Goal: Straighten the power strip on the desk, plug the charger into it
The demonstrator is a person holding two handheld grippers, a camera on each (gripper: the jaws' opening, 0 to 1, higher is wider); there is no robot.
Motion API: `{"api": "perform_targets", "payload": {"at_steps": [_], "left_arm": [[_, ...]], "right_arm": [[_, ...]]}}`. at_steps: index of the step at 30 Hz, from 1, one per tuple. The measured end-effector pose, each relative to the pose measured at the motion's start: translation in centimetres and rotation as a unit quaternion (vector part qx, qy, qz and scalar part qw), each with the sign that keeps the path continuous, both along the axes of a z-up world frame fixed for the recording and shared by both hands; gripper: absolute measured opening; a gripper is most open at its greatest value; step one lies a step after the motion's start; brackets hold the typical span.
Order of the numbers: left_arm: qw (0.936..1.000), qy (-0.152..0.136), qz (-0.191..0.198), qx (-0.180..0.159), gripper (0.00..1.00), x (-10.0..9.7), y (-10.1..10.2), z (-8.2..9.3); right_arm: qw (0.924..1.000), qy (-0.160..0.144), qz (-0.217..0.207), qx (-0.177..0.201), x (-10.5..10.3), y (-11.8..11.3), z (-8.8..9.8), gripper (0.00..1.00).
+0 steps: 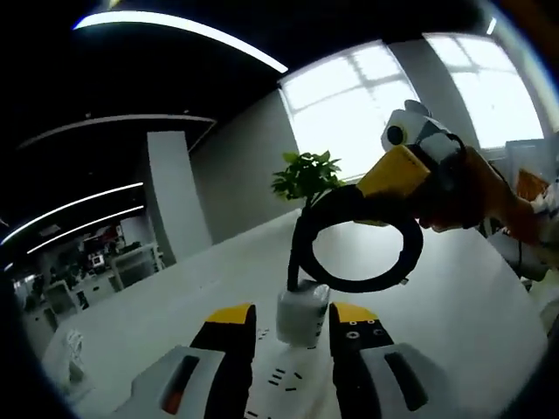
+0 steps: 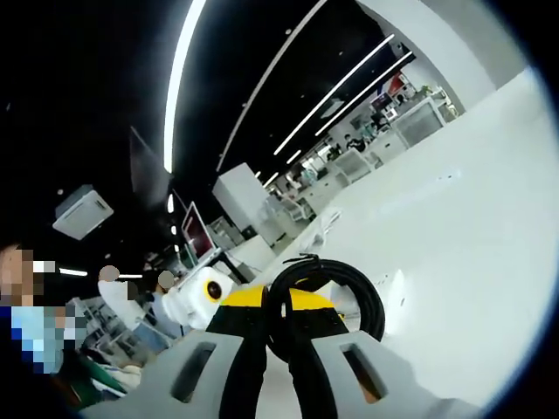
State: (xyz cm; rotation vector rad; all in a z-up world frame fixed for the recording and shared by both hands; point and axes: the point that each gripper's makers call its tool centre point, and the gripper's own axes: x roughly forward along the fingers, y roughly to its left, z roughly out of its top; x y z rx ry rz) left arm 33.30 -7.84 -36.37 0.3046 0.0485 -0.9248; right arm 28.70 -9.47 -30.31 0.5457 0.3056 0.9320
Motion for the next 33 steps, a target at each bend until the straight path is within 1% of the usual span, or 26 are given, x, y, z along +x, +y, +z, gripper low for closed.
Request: {"api": "perform_targets", "payload": {"at_steps": [3,7,8,9,10,12,17,21,25,26,30,31,32,33], "left_arm": [[0.9999,-0.01,-0.007,0.005,0.32,0.1,-0.6,0.1],[0.9994,-0.022,-0.02,0.02,0.28,0.1,-1.2,0.0],[0.999,-0.026,-0.023,0.028,0.27,0.0,-1.3,-0.1],[0.9979,-0.032,-0.024,0.052,0.27,0.1,-1.1,-0.5],[0.9979,-0.038,-0.024,0.046,0.28,0.2,-1.2,-0.3],[0.9972,-0.041,-0.032,0.053,0.28,0.2,-1.2,-0.4],[0.9967,-0.043,-0.047,0.051,0.27,0.4,-1.0,-0.3],[0.9962,-0.047,-0.056,0.048,0.27,0.4,-1.1,-0.3],[0.995,-0.06,-0.062,0.052,0.26,0.3,-1.2,-0.4],[0.9944,-0.066,-0.062,0.055,0.26,0.3,-1.2,-0.4],[0.9936,-0.075,-0.062,0.056,0.26,0.3,-1.2,-0.4],[0.9938,-0.075,-0.062,0.054,0.26,0.3,-1.2,-0.4],[0.9938,-0.075,-0.061,0.054,0.26,0.3,-1.2,-0.5],[0.9938,-0.077,-0.06,0.053,0.26,0.3,-1.2,-0.5]], "right_arm": [[1.0,0.002,0.0,-0.002,0.2,0.1,0.1,0.06],[1.0,0.004,0.002,-0.006,0.3,0.5,0.1,0.06],[0.9999,0.005,0.002,-0.008,0.3,0.6,0.0,0.06],[0.9998,0.007,0.004,-0.016,0.4,0.8,-0.3,0.06],[0.9999,0.009,0.003,-0.014,0.5,0.8,-0.3,0.06],[0.9998,0.018,0.004,-0.011,0.7,0.8,-0.3,0.06],[0.9996,0.028,0.006,0.003,1.1,0.5,-0.1,0.06],[0.9994,0.032,0.009,0.005,1.2,0.5,0.0,0.06],[0.9994,0.032,0.012,0.003,1.2,0.5,0.0,0.07],[0.9994,0.031,0.013,0.002,1.1,0.5,0.0,0.07],[0.9997,0.01,0.02,-0.009,0.8,0.6,-0.1,0.07],[0.9995,-0.013,0.023,-0.021,0.6,0.7,-0.2,0.08],[0.999,-0.026,0.023,-0.028,0.5,0.8,-0.2,0.08],[0.9992,-0.02,0.02,-0.027,0.4,0.8,-0.2,0.08]]}}
